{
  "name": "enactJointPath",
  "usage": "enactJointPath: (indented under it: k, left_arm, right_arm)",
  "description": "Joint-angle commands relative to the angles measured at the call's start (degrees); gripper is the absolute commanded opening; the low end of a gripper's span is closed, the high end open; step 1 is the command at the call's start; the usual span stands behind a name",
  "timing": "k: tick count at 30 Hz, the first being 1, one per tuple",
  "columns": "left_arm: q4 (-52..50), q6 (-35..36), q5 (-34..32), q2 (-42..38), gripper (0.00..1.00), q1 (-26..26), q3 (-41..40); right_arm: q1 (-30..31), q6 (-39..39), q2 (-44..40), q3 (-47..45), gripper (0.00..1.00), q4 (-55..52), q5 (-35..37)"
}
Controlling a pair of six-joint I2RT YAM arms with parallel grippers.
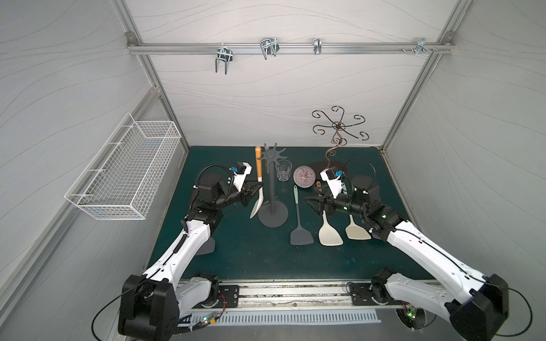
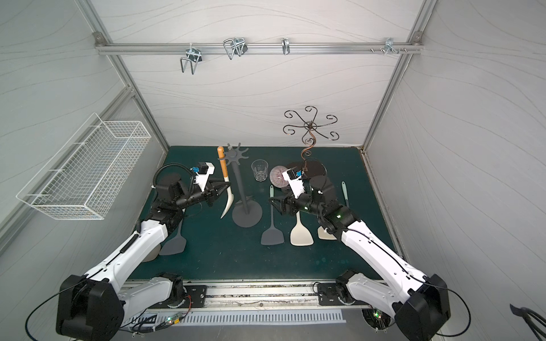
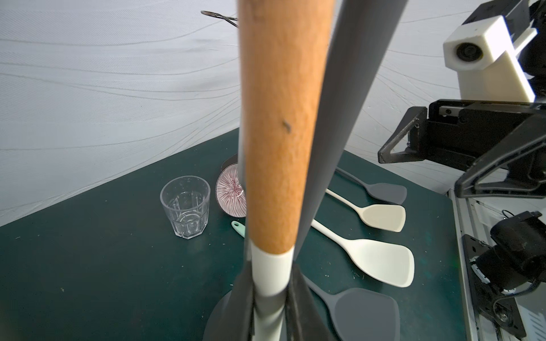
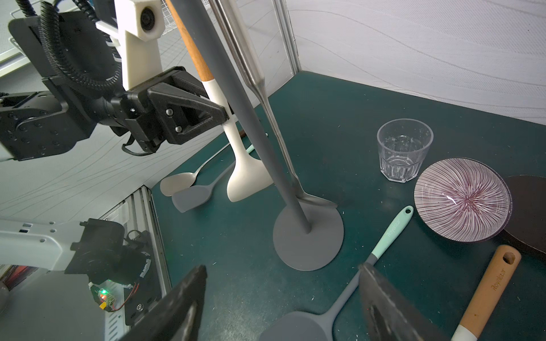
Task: Take the spatula off the kitchen utensil rack
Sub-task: Take off the spatula from the rack.
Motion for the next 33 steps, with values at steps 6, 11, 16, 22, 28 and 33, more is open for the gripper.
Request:
enactJointPath:
  k: [6, 11, 16, 22, 28, 33]
  left_arm:
    - [-0.3, 0.5, -5.8, -4.4, 0.0, 0.4, 1.4]
    - [-1.9, -0.4, -9.2, -5.7, 0.0, 0.7, 1.8]
    - [-3.9, -2.6, -13.6, -8.4, 0.0, 1.0, 1.8]
    - [-8.9, -6.6, -22.3, -12.7, 0.0, 1.1, 1.7]
    - [-14.4, -14.3, -30.9, -17.0, 0.0, 0.9, 1.9]
    - [-25.6, -21.0, -34.7, -20.3, 0.0, 1.0, 5.5]
  right_arm:
    - [-0.2, -0.1, -0.5, 0.2, 0.82, 1.1, -0.7]
    - [-0.1, 0.2, 0.2, 0.4, 0.82, 1.4, -1.7]
    - [-0.2, 0.5, 0.3, 0.3, 0.82, 1.5, -1.9]
    - [-0.1, 0.5, -1.0, -0.4, 0.82, 1.8, -1.6]
    - [-0.2, 2.6, -2.7, -1.8, 0.82, 3.0, -2.3]
    - [-0.1, 3.6, -5.6, -3.3, 0.82, 2.0, -2.4]
